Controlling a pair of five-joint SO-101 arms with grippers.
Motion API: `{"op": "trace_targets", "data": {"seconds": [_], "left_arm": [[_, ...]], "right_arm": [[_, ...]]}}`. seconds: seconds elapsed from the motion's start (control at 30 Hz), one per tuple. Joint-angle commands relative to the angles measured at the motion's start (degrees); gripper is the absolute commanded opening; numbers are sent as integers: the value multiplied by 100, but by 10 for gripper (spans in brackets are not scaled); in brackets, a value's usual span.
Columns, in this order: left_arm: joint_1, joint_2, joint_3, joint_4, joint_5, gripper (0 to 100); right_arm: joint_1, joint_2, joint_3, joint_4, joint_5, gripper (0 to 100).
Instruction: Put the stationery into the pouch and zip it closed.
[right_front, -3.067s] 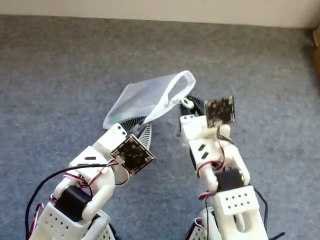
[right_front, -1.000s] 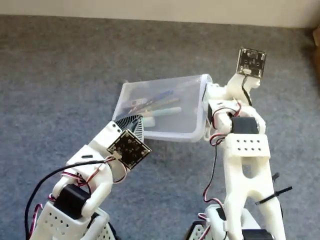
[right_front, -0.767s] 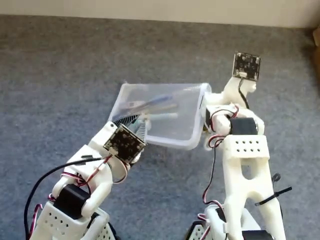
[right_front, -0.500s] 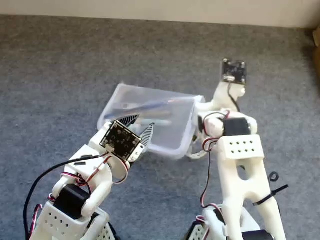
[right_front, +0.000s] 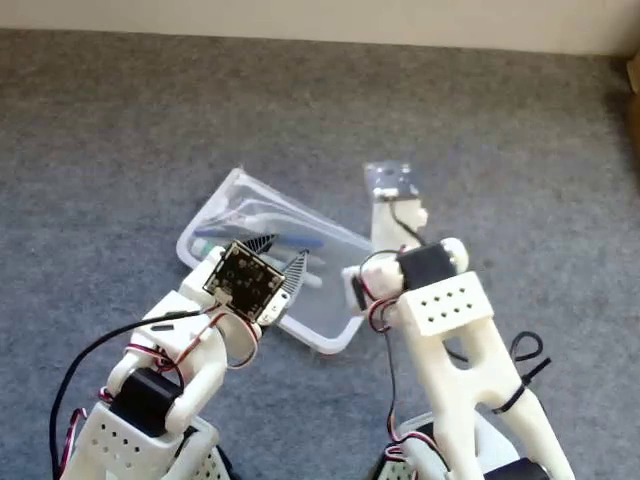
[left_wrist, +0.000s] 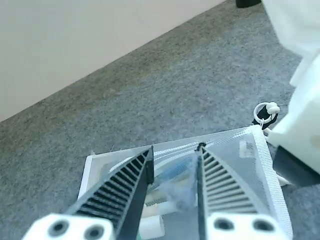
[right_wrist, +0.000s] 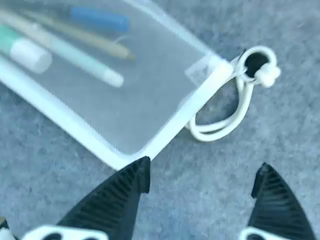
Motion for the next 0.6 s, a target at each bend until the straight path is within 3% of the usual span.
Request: {"op": "trace_targets", "data": {"seconds": [0.0, 0.13, 0.2, 0.4, 0.57], "left_arm": [[-66, -75, -57, 26, 70, 146], [-66, -75, -57, 26, 79, 146], [-66, -75, -57, 26, 79, 141], [-66, -75, -101, 18, 53, 2], [-66, -75, -84, -264, 53, 6]], "right_arm": [[-259, -171, -312, 92, 308, 306], [-268, -207, -303, -101, 360, 278], [-268, -189, -277, -259, 484, 207], [-268, -242, -277, -752, 774, 9], [-180, -251, -321, -409, 1046, 5]]}}
